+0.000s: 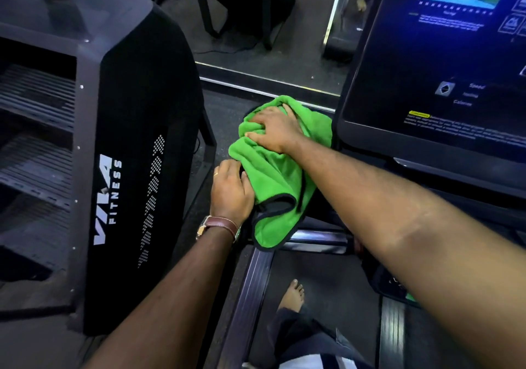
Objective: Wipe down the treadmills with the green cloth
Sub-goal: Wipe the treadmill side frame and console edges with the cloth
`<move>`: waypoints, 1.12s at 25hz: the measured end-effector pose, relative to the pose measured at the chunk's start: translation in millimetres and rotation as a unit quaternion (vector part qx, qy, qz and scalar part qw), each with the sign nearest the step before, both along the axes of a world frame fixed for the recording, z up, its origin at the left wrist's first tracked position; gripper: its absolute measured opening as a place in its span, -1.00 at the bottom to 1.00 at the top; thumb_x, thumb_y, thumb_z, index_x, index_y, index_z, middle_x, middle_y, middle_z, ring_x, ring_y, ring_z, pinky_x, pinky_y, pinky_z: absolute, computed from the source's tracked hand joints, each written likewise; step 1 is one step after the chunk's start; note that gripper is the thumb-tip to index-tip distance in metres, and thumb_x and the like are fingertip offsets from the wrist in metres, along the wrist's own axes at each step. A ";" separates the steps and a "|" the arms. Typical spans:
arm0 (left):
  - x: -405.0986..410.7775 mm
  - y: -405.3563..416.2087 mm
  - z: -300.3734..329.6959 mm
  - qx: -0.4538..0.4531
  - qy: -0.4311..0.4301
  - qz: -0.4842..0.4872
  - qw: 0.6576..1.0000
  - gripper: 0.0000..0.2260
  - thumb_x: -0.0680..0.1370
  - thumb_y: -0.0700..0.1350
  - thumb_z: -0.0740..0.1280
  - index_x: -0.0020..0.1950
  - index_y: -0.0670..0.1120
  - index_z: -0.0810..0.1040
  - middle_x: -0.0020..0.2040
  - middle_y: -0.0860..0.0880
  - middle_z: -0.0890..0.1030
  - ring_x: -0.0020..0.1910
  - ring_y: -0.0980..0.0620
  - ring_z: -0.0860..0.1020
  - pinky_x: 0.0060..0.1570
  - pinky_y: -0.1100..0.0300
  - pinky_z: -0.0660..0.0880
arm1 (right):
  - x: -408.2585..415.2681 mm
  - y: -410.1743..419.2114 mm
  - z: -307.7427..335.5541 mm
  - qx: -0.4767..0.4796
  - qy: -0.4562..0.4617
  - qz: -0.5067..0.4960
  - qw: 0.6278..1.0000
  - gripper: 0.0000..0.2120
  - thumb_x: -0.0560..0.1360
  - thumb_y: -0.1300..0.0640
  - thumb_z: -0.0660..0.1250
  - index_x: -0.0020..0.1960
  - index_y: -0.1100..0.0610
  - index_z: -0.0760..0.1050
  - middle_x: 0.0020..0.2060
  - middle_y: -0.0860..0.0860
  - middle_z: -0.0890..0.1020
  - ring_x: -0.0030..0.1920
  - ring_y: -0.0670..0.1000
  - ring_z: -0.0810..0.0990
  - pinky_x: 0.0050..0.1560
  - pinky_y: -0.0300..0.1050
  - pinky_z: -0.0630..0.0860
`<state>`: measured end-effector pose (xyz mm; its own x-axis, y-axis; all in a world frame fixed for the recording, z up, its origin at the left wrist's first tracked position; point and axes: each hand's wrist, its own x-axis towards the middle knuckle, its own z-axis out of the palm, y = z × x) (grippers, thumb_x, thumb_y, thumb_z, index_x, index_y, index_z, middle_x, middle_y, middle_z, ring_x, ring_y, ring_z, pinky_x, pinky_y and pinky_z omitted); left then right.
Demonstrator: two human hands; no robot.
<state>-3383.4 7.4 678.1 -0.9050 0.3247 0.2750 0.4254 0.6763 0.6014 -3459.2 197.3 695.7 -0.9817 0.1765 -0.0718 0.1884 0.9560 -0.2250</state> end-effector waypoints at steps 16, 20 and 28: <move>22.8 -21.8 0.8 -0.083 -0.008 -0.014 0.996 -0.78 0.51 -0.18 0.21 0.06 -0.26 0.53 0.00 -0.21 0.57 -0.01 -0.22 0.51 0.09 0.00 0.38 | -14.9 -13.2 7.6 0.115 -0.075 0.068 0.988 -0.34 0.32 -0.43 0.06 0.19 -0.09 0.58 0.16 -0.03 0.61 0.26 0.08 0.46 0.29 0.18 0.23; 35.7 -32.6 4.1 -0.105 -0.017 -0.015 0.994 -0.74 0.54 -0.16 0.21 0.12 -0.28 0.52 0.03 -0.23 0.59 0.02 -0.21 0.53 0.13 -0.02 0.40 | -27.4 -46.4 22.9 0.152 -0.192 0.035 0.969 -0.36 0.37 -0.32 0.18 0.32 0.01 0.48 0.30 0.04 0.53 0.35 0.13 0.42 0.35 0.30 0.15; 57.9 -51.3 6.5 -0.155 -0.051 -0.022 0.986 -0.59 0.58 -0.05 0.13 0.28 -0.32 0.43 0.14 -0.26 0.55 0.08 -0.23 0.49 0.19 -0.05 0.39 | -41.7 -76.0 24.2 0.097 -0.410 0.107 0.901 -0.49 0.47 -0.13 0.31 0.35 0.05 0.49 0.37 -0.02 0.48 0.36 0.04 0.41 0.44 0.23 0.14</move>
<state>-3325.6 -43.9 684.6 -0.9059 0.4187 0.0643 0.4064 0.8164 0.4102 -3500.9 121.3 719.9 -0.6263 0.0761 -0.7759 0.0214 0.9965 0.0805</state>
